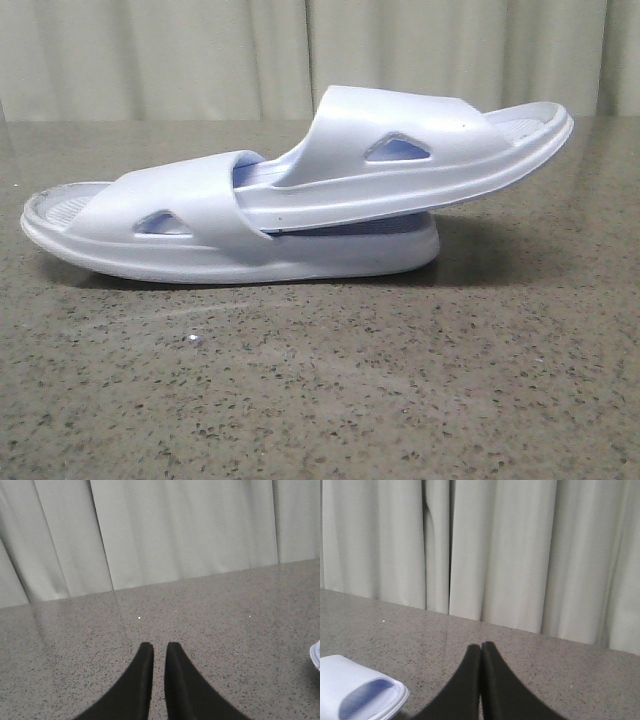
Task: Insert blue slippers together front up
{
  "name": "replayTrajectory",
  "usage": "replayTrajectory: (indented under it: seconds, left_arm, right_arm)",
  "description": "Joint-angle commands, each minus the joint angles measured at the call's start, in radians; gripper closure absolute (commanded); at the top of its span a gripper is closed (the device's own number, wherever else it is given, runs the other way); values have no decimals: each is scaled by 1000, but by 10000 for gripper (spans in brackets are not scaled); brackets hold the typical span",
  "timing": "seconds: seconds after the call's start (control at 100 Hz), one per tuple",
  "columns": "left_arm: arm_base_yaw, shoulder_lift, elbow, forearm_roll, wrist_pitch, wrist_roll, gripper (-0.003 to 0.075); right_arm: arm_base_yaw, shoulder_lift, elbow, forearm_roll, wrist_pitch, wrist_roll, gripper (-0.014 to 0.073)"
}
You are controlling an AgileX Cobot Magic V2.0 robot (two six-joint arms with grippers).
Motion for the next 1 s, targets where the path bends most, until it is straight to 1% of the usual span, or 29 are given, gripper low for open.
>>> replayTrajectory:
  seconds: [0.0,0.22,0.44,0.62,0.99]
  left_arm:
    - [3,-11,12,32,-106,-41,704]
    - [3,-85,89,32,-111,-77,704]
    - [3,-85,129,36,-125,-98,704]
    - [3,-85,164,34,-167,-98,704]
    - [3,-85,165,28,-154,-98,704]
  right_arm:
    - [0,8,-27,-4,-45,-16,701]
    - [0,8,-27,-4,-45,-16,701]
    - [0,8,-27,-4,-45,-16,701]
    - [0,8,-27,-4,-45,-16,701]
    - [0,8,-27,-4,-45,-16,701]
